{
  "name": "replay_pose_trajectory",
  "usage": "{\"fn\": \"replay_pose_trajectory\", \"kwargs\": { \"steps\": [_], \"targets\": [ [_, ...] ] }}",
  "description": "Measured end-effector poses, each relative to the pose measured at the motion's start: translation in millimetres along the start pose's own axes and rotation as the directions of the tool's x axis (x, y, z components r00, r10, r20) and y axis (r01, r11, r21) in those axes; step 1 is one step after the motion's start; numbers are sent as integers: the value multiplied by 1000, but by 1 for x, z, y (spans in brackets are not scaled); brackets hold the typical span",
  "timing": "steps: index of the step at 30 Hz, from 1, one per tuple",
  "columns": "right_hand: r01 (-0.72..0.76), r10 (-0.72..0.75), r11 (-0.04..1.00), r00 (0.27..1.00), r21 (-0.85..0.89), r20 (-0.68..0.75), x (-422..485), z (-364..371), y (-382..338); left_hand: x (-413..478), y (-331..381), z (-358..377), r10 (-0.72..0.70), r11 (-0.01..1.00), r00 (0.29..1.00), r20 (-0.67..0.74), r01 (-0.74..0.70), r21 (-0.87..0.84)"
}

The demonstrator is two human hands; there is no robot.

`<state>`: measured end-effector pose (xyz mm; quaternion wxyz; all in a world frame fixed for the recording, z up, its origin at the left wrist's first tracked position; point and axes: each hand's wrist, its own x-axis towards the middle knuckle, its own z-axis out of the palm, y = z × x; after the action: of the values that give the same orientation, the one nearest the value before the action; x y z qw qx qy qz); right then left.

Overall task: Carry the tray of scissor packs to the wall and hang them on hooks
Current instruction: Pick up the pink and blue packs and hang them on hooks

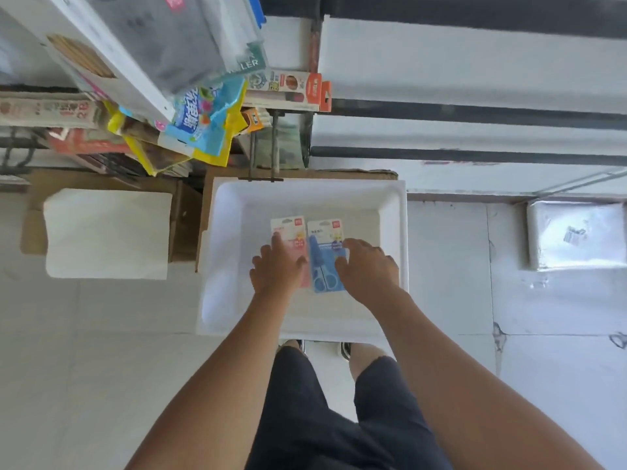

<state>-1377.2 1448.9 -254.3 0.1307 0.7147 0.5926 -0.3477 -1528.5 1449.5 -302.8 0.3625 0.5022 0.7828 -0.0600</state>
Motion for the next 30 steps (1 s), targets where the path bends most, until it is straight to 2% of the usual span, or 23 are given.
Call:
{"fn": "replay_pose_trajectory", "kwargs": {
  "steps": [3,8,13,17,21,26,30],
  "targets": [
    [-39,39,998,999,43,-1,6,16,4,12,0,23,-138,985,989,51,143,-101],
    [-78,79,995,997,69,-13,11,36,10,20,-1,40,-249,954,966,-72,232,-189],
    [-114,120,984,992,135,-31,17,51,9,35,-12,44,-336,861,942,-14,301,-409],
    [-178,194,962,979,208,-59,23,63,6,29,-21,33,-326,674,944,57,274,-686],
    [-268,297,926,952,266,-78,34,76,1,15,-26,8,-289,531,953,89,237,-813],
    [-352,374,911,925,215,-67,52,87,-4,2,-42,-9,-210,488,971,118,208,-848],
    [-410,428,850,904,331,20,63,80,-4,-4,-48,-14,-197,485,972,126,208,-850]
  ]
}}
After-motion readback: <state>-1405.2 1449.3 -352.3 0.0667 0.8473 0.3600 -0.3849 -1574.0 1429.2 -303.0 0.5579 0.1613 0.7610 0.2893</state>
